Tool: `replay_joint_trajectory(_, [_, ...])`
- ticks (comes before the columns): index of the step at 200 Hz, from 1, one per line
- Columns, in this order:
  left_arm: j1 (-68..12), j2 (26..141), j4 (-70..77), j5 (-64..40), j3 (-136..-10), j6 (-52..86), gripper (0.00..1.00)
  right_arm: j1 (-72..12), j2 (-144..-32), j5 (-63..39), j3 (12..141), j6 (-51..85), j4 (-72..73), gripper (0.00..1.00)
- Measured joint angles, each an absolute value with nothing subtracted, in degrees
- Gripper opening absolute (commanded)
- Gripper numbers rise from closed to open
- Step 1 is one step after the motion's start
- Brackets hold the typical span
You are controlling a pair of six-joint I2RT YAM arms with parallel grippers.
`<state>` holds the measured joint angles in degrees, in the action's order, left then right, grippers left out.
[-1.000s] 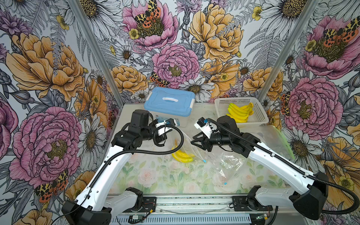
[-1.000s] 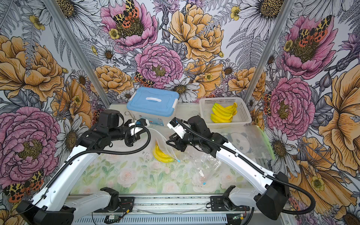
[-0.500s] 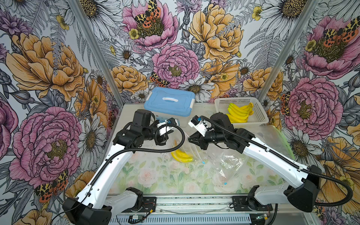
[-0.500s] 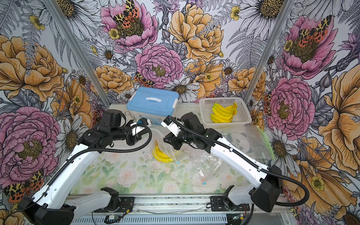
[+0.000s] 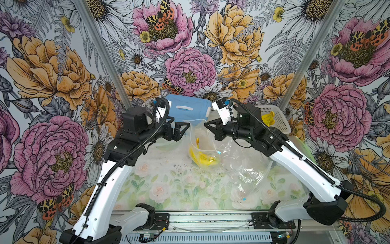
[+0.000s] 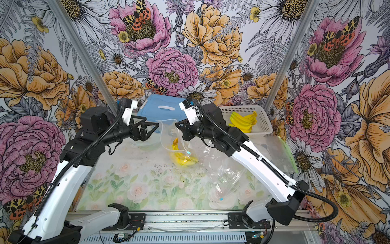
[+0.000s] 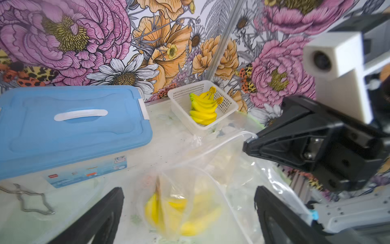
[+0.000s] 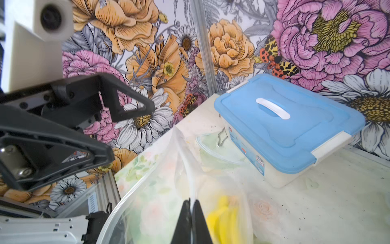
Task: Open the zip-top bag and take out the banana
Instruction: Open the zipper of the food storage bag at the center of the board.
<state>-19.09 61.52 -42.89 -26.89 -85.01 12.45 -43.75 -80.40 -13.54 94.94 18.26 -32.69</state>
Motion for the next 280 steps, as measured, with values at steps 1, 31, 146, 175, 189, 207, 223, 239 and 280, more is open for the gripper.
replay_joint_trajectory(1, [-19.35,61.36,-42.89,-26.83,-84.97,13.23,0.99,-43.77,-80.40,-13.50,94.96,18.31,-32.67,0.00])
replay_joint_trajectory(31, [-24.86,59.22,-44.05,-25.74,-83.37,25.12,0.99,-46.81,-81.49,-11.33,94.19,20.91,-31.64,0.00])
replay_joint_trajectory(146, [-28.93,54.04,-56.34,-14.94,-67.99,37.82,0.93,-51.00,-84.86,-7.35,86.32,26.26,-26.87,0.00])
replay_joint_trajectory(175, [-28.97,53.67,-57.12,-13.72,-65.80,39.27,0.57,-51.37,-84.86,-7.11,85.82,26.98,-26.20,0.00])
replay_joint_trajectory(189, [-28.56,54.13,-57.41,-13.45,-64.84,39.18,0.44,-51.42,-84.77,-6.72,85.10,27.18,-25.78,0.00])
replay_joint_trajectory(207, [-27.03,54.19,-58.02,-13.50,-64.38,39.18,0.20,-51.40,-84.16,-5.96,83.70,27.44,-25.36,0.00])
replay_joint_trajectory(223, [-23.97,54.19,-58.70,-14.09,-64.66,38.15,0.04,-51.31,-83.48,-5.65,82.89,27.64,-25.43,0.00])
replay_joint_trajectory(239, [-19.84,54.81,-61.04,-14.90,-67.33,36.69,0.00,-51.31,-83.15,-5.58,82.83,27.83,-25.23,0.00])
replay_joint_trajectory(280, [-12.73,58.37,-67.07,-16.12,-88.09,32.80,0.00,-51.00,-82.48,-4.62,82.83,29.12,-24.80,0.00])
